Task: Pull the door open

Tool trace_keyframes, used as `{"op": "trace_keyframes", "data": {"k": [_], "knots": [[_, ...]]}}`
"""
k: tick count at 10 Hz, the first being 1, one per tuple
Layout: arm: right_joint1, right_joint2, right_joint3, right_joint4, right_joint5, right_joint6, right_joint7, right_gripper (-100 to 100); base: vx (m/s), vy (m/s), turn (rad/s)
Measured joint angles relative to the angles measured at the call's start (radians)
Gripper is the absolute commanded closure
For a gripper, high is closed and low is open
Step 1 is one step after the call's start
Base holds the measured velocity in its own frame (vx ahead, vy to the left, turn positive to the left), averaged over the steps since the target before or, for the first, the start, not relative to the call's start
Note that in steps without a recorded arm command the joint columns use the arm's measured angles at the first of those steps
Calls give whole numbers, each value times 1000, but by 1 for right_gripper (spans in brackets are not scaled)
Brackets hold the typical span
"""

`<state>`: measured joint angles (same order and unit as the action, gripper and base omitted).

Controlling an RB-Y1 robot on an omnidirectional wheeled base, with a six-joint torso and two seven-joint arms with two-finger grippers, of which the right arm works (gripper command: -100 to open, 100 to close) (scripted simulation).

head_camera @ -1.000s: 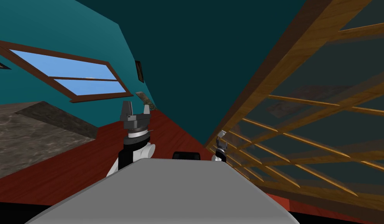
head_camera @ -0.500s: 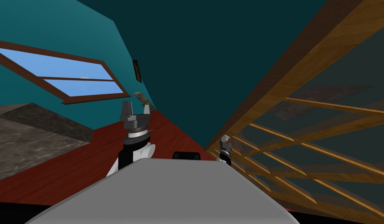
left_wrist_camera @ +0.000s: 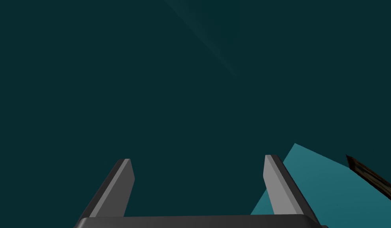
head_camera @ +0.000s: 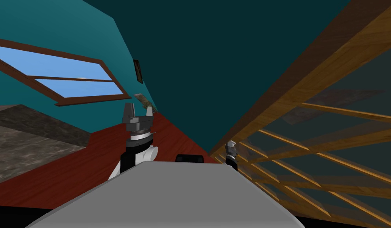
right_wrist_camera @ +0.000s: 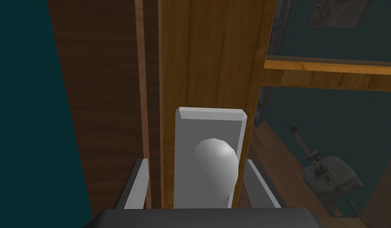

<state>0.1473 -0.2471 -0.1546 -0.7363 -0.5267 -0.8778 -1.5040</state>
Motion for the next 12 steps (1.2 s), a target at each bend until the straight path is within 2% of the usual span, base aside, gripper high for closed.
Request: {"op": "trace_keyframes", "data": {"k": [5,7,9,12], "knots": [[0,-3,-3,0,-1,-1,2,100,-27,-1,14],[4,-15,12,-18,9,-3,-11,100,-221,6,78],[2,-23,37,-7,25,-13,-32,100,-216,27,64],[22,-34,75,-39,48,-3,-58,100,-228,21,66]]}}
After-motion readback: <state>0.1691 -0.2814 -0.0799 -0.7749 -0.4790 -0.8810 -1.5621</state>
